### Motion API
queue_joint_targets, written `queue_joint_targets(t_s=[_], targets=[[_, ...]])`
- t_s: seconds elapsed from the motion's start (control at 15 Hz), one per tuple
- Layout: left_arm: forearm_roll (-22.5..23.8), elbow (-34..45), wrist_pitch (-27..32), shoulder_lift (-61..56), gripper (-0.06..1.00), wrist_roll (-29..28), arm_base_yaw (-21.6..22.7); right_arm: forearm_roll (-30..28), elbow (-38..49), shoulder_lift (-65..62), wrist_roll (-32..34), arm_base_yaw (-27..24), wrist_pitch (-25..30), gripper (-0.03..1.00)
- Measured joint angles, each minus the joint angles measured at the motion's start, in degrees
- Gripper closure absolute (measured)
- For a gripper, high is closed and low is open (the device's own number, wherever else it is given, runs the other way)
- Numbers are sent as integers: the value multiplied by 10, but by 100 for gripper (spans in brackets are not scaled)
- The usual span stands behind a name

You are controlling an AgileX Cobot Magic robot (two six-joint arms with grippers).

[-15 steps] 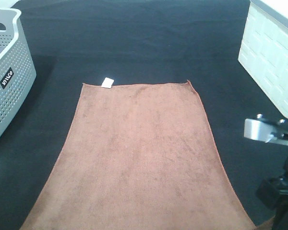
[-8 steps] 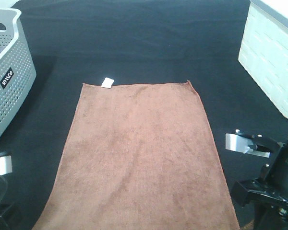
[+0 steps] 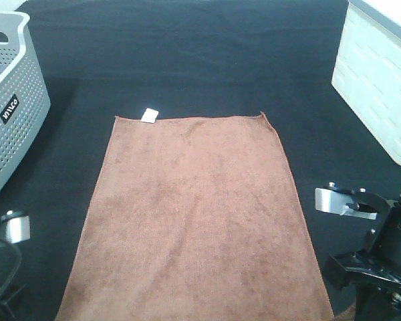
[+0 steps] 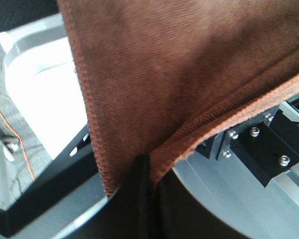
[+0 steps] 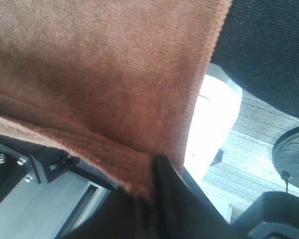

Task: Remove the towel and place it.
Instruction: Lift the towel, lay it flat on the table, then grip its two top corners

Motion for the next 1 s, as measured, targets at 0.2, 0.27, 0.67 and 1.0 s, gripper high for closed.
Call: queue_joint_targets(t_s=[0.2,0.27,0.67,1.0], targets=[[19,-29,-2,15,94,22,-2,-1,1,0,-10,-1,-6,94],[29,-40,-6,25,94,25,-18,1,1,0,-12,-2,-9,93],[66,-115,-23,100,94,-1,-140,-9,2,0,-13,-5,-14,87],[72,-122,-6,107,52,-15,-160,-1,2,0,-13,-5,-15,50]])
